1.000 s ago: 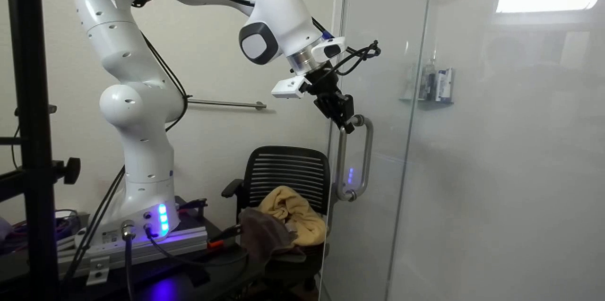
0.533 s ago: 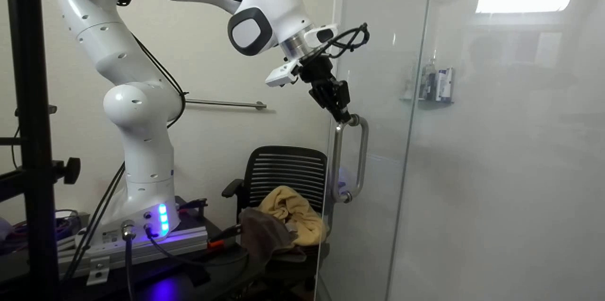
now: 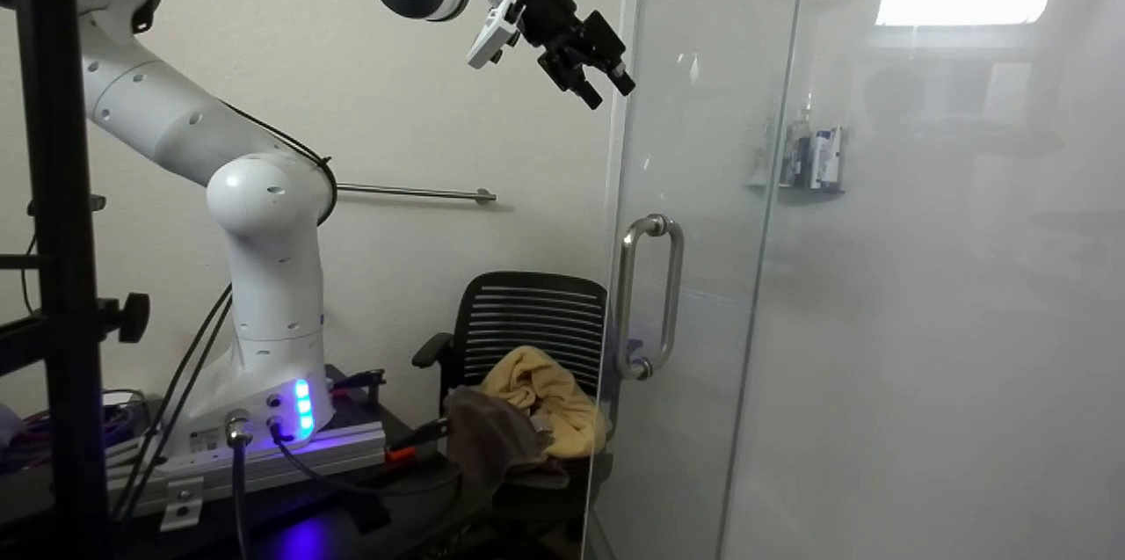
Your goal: Open the right shower door
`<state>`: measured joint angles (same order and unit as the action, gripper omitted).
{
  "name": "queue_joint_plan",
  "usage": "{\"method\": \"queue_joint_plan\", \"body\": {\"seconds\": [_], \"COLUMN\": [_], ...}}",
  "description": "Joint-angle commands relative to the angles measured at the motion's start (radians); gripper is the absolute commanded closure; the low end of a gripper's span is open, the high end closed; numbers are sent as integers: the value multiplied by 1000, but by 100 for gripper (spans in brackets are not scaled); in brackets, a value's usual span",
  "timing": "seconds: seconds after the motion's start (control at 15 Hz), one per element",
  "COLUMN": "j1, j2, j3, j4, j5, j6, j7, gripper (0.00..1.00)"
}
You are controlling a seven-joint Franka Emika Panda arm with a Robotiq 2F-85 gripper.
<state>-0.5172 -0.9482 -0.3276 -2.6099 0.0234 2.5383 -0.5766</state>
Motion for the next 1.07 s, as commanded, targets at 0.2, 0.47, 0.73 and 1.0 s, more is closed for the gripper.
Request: {"method": "queue_joint_plan", "body": {"seconds": [0.2,0.47,0.73,1.0], "j1": [246,404,439,503], "j2": [-88,-116,-257,-468], "j3": [-128,-228,-106,67], "j4": [52,83,67,40], "j5": [-53,2,56,101], "j6": [-200,-324,-507,-645], "j7": [34,8,99,145], "gripper": [0,0,0,0]}}
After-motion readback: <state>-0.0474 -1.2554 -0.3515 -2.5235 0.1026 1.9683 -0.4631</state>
